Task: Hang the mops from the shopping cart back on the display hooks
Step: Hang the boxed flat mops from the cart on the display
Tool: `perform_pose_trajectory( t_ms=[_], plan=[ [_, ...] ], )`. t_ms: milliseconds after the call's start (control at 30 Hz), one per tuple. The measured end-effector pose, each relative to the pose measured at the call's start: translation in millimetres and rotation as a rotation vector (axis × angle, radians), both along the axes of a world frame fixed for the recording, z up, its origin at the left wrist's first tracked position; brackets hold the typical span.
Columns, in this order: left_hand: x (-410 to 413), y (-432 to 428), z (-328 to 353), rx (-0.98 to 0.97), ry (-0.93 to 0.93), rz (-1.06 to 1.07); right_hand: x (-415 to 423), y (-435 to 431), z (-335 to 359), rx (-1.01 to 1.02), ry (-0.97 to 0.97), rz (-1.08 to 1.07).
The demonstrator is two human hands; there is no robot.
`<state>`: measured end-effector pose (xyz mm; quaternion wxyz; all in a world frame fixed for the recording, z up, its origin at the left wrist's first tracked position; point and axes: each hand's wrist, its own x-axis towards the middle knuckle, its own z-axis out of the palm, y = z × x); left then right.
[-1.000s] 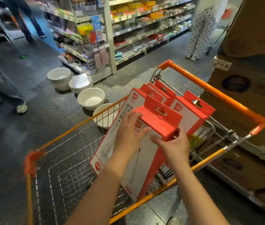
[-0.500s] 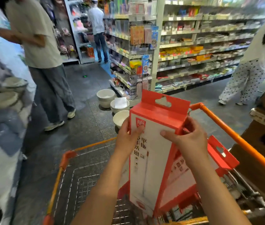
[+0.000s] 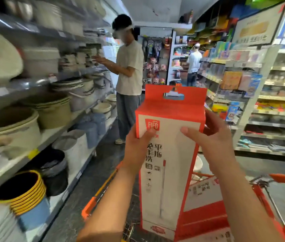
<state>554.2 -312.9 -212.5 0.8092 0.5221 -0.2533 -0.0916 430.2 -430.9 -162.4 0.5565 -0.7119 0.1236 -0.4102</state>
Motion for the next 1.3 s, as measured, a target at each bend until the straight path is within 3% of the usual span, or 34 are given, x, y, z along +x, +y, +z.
perform_pose_trajectory(
  t_ms=[367, 500, 767, 1033, 1300],
  plan=[
    [-6, 158, 65, -0.178, -0.066, 0.499, 72, 130, -1, -0.077, -0.021, 0.399],
    [-13, 232, 91, -0.242, -0.074, 0.586, 87, 206, 19, -0.055, -0.128, 0.455],
    [-19, 409, 83, 0.023, -0.171, 0.766, 99, 379, 32, 0.091, -0.202, 0.700],
    [-59, 541, 74, 0.009, -0.188, 0.999, 96, 522, 31, 0.211, -0.187, 1.000],
    [-84, 618, 81, 0.047, -0.239, 1.240, 102, 611, 36, 0.280, -0.154, 1.237]
  ],
)
